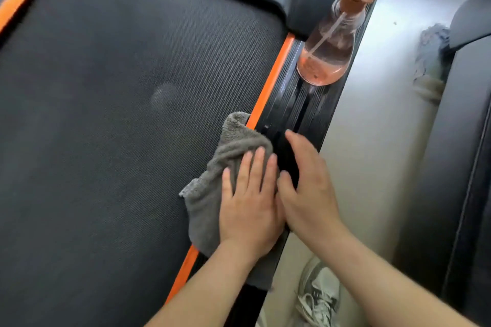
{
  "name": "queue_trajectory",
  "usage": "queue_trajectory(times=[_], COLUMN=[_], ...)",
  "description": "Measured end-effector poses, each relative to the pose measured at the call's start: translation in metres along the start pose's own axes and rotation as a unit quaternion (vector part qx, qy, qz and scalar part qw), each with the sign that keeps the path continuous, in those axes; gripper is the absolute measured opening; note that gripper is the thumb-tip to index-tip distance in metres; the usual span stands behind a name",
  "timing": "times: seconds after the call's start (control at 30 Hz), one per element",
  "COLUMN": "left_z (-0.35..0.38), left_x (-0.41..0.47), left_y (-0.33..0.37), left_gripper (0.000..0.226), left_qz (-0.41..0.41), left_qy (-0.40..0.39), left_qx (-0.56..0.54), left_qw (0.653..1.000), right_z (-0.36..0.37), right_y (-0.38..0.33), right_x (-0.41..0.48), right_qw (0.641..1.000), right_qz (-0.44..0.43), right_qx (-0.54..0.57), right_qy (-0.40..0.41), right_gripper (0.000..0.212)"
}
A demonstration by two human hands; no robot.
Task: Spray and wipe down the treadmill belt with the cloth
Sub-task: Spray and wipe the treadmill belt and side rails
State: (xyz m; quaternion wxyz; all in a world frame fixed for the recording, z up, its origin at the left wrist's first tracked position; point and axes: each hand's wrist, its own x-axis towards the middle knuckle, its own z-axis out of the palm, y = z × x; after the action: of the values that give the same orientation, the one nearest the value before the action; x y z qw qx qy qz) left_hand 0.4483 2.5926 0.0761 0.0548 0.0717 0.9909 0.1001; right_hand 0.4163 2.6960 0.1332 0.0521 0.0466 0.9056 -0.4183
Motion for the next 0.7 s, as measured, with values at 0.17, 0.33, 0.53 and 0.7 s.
queue_trajectory(times=[0.17, 0.33, 0.53, 0.7], left_z=[-0.008, 0.004, -0.004, -0.016], left_x=[0.093, 0.034, -0.093, -0.149], left_y=[0.027, -0.016, -0.123, -0.183], left_gripper=[0.064, 0.056, 0.063, 0.062], left_qz=[0.004, -0.063, -0.14, -0.183], left_qy=[0.016, 0.034, -0.007, -0.027], left_qx=[-0.049, -0.083, 0.003, 0.049], left_qw=[0.999, 0.994, 0.99, 0.981], right_z=[-0.016, 0.024, 0.11, 0.147], right_y=[0.027, 0.009, -0.037, -0.057], right_x=[0.001, -0.014, -0.082, -0.088], right_qw=[0.997, 0.969, 0.877, 0.794], right_qz=[0.005, -0.081, -0.268, -0.356], right_qx=[-0.058, -0.208, -0.31, -0.352], right_qy=[0.047, -0.105, -0.252, -0.345], right_gripper=[0.055, 0.07, 0.064, 0.062])
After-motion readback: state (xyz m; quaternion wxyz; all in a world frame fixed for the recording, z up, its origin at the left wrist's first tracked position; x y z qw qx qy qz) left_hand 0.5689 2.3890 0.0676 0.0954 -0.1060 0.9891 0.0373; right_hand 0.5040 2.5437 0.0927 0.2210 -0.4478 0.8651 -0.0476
